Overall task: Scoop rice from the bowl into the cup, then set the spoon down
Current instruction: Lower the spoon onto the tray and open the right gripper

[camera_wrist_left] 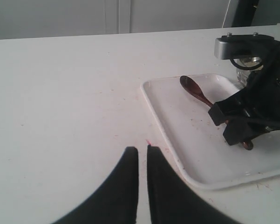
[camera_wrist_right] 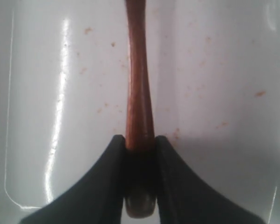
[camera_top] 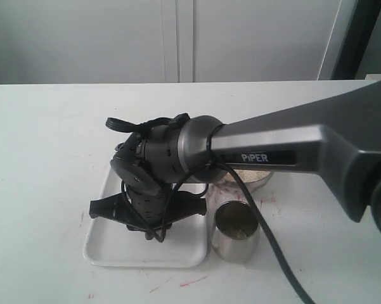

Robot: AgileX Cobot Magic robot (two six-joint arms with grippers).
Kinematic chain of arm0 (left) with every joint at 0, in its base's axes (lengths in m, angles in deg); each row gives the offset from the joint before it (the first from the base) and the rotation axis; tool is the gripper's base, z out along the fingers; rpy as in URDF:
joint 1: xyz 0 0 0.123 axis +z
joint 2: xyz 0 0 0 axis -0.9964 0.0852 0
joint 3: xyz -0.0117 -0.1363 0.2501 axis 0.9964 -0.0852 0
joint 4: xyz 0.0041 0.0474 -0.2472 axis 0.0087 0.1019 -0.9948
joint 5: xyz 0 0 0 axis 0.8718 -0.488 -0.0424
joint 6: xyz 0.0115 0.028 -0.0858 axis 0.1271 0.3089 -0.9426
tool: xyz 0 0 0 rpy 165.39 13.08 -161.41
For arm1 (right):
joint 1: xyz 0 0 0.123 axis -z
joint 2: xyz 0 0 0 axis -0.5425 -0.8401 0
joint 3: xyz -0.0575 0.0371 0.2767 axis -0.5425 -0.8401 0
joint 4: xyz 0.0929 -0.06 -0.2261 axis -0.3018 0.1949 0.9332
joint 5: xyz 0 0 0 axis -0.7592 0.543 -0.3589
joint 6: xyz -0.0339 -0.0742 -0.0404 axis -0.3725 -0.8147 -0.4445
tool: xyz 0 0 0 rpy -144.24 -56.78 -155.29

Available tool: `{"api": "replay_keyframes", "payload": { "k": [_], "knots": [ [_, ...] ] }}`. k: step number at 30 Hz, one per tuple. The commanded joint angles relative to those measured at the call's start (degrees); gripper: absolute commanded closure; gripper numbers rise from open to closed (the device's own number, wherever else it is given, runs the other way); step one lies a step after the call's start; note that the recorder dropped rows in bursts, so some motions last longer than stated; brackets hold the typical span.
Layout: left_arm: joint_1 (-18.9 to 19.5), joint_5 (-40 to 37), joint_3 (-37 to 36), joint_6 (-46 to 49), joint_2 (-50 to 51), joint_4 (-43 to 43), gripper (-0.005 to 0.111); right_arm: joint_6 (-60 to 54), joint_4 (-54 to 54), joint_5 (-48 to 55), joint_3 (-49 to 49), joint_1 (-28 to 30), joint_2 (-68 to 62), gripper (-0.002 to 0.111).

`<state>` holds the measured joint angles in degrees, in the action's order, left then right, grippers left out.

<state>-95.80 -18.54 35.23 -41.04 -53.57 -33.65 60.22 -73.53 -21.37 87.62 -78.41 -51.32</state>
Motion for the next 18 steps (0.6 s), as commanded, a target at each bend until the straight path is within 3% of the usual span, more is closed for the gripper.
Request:
{"api": "replay_keyframes", "payload": {
  "k": [1, 4, 12, 18],
  "knots": [
    [-0.06, 0.15, 0.35, -0.10, 0.04, -0.59, 0.092, -0.52, 0.17, -0.47, 0.22, 0.61, 0.12, 0.084],
    [-0.06, 0.15, 0.35, -0.10, 0.04, -0.59, 0.092, -0.52, 0.05, -0.19, 0.22, 0.61, 0.12, 0.077],
    [-0.06, 0.15, 0.35, -0.10, 0.04, -0.59, 0.092, -0.89, -0.19, 0.94, 0.22, 0.27, 3.31, 0.077],
    [-0.06, 0.15, 0.35, -0.10, 0.04, -0.59, 0.092, -11.43, 1.54, 8.10, 0.22, 0.01, 11.63, 0.077]
  ]
}}
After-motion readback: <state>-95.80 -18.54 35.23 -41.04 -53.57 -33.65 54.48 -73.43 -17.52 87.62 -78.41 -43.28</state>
